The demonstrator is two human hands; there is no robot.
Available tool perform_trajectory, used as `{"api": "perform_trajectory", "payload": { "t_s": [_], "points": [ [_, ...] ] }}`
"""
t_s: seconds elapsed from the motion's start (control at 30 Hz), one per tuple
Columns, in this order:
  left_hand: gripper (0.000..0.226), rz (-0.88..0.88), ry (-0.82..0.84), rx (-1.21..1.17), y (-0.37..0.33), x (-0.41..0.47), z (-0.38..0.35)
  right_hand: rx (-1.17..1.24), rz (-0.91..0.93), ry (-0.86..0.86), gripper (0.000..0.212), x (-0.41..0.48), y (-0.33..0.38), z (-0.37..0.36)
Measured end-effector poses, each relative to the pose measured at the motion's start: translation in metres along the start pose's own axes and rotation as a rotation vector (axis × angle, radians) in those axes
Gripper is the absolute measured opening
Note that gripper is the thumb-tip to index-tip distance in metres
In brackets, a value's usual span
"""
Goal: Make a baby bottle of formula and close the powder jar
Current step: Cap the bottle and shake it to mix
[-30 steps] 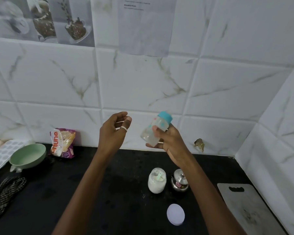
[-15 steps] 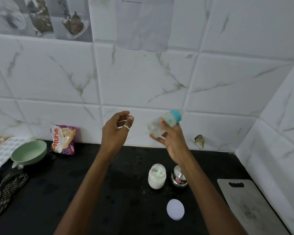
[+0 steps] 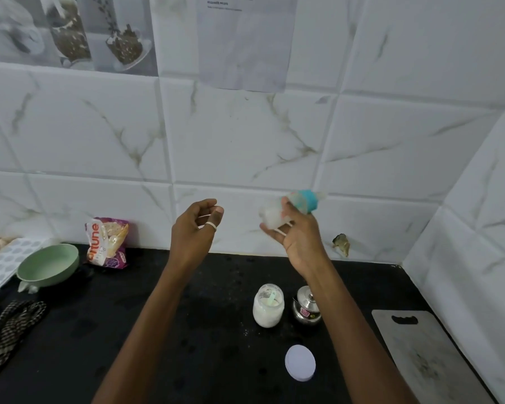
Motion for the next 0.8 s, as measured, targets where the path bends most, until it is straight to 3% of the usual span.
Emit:
{"api": "perform_trajectory", "payload": {
  "t_s": [0.03,0.13,0.17,0.3,0.43,0.57,0.7,0.8],
  "points": [
    [0.023,0.001,0.001,0.001,0.001,-0.001,0.000,-0.009,0.010,-0.007,0.064,0.001,0.001,0.000],
    [0.027,0.013,0.000,-0.009,0.002,-0.001,0.000,-0.299,-0.076,0.205,0.052,-0.011,-0.014,-0.009],
    [0.028,0.018,0.000,-0.012,0.002,-0.001,0.000,-0.290,-0.083,0.224,0.053,-0.013,-0.014,-0.009],
    [0.027,0.012,0.006,-0.011,0.003,-0.002,0.000,0.037,-0.005,-0.039,0.057,-0.006,-0.005,0.003],
    [0.027,0.006,0.007,-0.004,0.002,-0.001,0.001,-0.296,-0.088,0.176,0.061,-0.014,-0.016,-0.006],
    [0.027,0.004,0.012,-0.016,0.003,0.000,0.001,0.039,0.000,-0.017,0.064,-0.006,-0.002,-0.001],
    [0.026,-0.004,0.018,-0.004,0.001,0.001,0.000,-0.312,-0.068,0.197,0.059,-0.014,-0.010,-0.013],
    [0.024,-0.001,0.016,-0.021,0.000,0.001,0.002,-0.111,-0.019,0.111,0.060,-0.007,0.002,-0.008]
  ]
}}
Point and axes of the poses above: each hand's wrist, its own x-axis towards the middle knuckle, its own z-axis out of the back of the hand, y = z × x, the point moved 6 cm from there along x, towards the middle knuckle, and after that the axes turned 8 degrees about z, right-handed, at the moved point
